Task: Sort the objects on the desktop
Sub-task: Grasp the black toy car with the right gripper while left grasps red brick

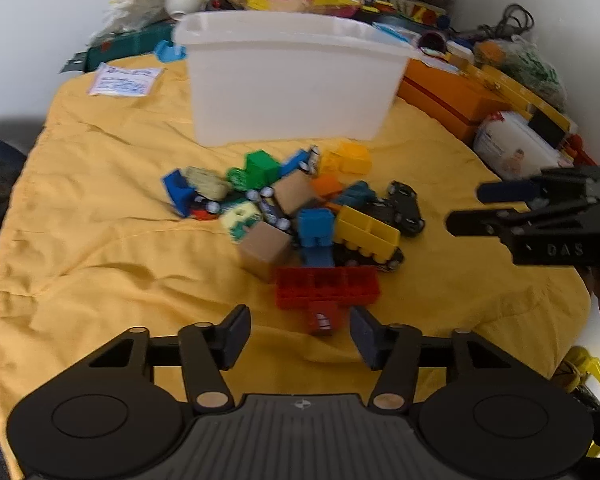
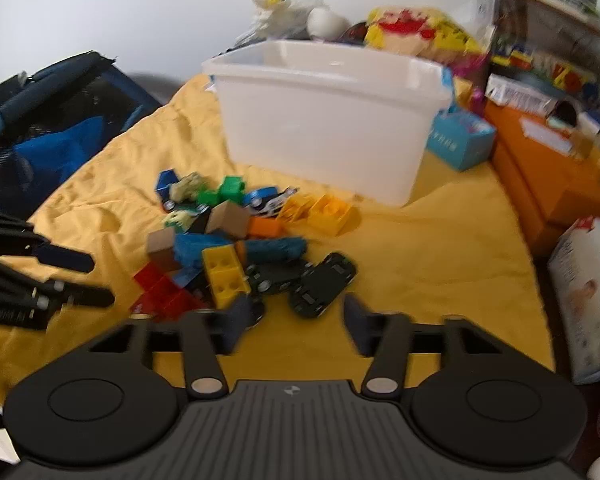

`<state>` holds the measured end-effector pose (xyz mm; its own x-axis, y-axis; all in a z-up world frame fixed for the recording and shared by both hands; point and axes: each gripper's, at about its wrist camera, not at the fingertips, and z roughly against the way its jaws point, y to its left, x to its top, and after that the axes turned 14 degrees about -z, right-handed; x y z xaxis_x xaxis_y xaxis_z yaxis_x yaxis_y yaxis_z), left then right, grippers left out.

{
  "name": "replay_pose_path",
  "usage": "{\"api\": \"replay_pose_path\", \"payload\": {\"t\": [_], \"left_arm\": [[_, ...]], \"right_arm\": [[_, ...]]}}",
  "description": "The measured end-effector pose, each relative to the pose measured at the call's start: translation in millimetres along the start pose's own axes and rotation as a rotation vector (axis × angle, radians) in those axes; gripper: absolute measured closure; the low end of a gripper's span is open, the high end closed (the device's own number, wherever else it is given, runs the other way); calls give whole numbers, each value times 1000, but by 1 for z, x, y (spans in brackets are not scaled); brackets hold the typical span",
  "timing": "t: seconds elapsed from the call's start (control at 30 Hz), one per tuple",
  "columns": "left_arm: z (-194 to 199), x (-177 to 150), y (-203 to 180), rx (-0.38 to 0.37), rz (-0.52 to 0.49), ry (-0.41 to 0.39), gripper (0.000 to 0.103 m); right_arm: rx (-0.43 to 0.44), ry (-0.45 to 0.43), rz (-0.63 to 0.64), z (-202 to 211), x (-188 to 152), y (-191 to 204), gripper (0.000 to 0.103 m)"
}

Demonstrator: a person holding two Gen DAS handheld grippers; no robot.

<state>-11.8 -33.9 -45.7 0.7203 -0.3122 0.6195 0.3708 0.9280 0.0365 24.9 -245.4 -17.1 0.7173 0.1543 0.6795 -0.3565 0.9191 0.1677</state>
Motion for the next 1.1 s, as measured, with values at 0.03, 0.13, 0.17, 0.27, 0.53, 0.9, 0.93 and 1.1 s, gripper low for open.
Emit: {"api": "replay_pose_path", "payload": {"t": [0.03,0.13,0.17,0.27,0.53,0.9,0.93,1.1], "left_arm": [[-6,-1,-3,-1,-2,11,44],[-22,-2,-8,-16,2,40,45],[-26,-2,-10,-20,0,48,48],[-34,-2,-15,-27,-10,41,63],[-34,-5,-14,-35,-8,25,81],[-11,-4,-4,14,7,-9,81],[-10,-3,-2,17,10,-13,81],[-6,1,3,27,18,-29,81]], "right_arm": [[-2,3,1,-1,1,-1,42],[-17,6,6,-8,4,-2,46],[-29,9,5,-11,5,-3,51],[-42,22,-3,-19,6,-6,52],[-80,44,-60,-38,4,-12,50],[-91,83,-213,-73,7,-17,52],[-91,81,-219,-74,7,-17,52],[-34,72,-237,-72,9,-21,74]]}}
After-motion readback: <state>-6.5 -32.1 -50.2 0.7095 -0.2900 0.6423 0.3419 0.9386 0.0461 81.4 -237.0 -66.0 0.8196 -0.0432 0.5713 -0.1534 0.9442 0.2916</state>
